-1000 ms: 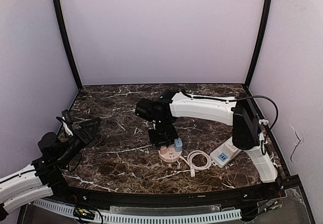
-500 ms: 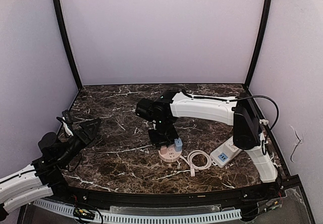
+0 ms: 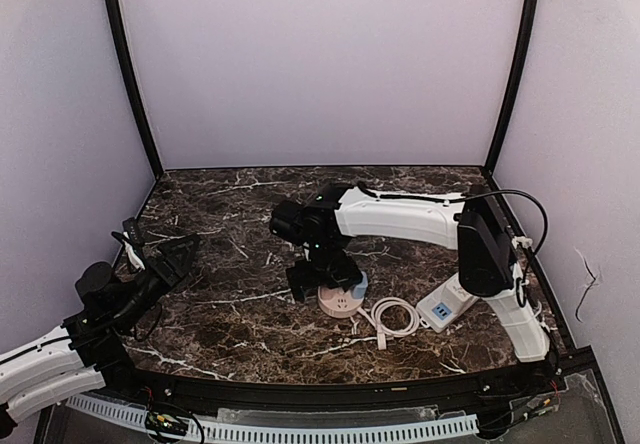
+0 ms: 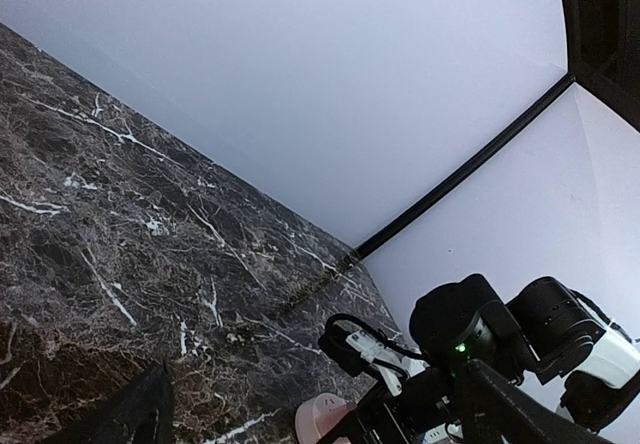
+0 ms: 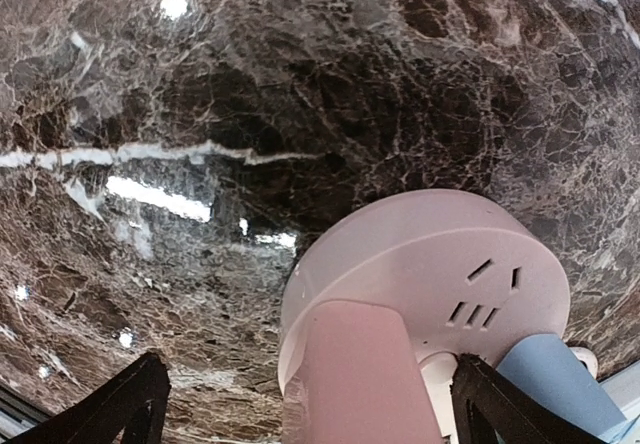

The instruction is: Insert the plug

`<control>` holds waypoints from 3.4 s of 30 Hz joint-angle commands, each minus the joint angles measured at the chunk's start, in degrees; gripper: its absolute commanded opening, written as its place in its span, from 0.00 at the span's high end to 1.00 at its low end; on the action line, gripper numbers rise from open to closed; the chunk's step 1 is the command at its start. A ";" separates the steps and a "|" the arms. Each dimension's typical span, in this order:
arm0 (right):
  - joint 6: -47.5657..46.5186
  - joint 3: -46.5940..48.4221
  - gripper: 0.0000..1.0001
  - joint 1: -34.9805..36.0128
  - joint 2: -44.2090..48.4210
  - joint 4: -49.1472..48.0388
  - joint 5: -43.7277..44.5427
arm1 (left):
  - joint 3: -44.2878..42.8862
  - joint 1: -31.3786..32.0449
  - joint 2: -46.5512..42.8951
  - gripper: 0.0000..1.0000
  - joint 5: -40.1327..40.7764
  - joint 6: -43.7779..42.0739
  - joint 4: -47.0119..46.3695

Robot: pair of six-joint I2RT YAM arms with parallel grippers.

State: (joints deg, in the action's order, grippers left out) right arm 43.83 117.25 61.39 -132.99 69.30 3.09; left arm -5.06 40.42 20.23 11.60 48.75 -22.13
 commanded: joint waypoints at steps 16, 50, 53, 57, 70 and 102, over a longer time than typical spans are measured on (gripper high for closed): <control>-2.62 7.46 0.01 0.49 10.93 1.08 8.20 | 1.29 0.27 -1.41 0.01 0.98 -0.18 1.26; -33.11 -62.14 0.01 0.14 70.83 -66.68 30.54 | -6.62 0.18 -9.64 0.01 30.01 -24.48 16.54; -36.52 -68.89 0.01 0.03 76.19 -73.38 31.03 | -7.30 0.18 -9.49 0.01 34.12 -29.44 15.26; -38.97 -77.46 0.01 0.03 82.58 -81.37 30.36 | -8.34 0.17 -8.27 0.01 39.37 -39.01 12.18; -39.29 -83.58 0.01 -0.04 87.81 -83.21 33.20 | -6.48 -3.75 14.05 0.01 50.20 -67.49 -21.99; -42.73 -90.33 0.01 -3.66 92.99 -86.62 40.01 | -11.50 -36.69 64.36 0.01 9.73 -53.64 -42.26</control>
State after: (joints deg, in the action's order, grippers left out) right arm 2.81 29.08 60.16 -40.99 -13.76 38.37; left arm -15.31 4.60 80.51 24.43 -6.33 -57.80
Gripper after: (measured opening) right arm 0.986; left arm 0.987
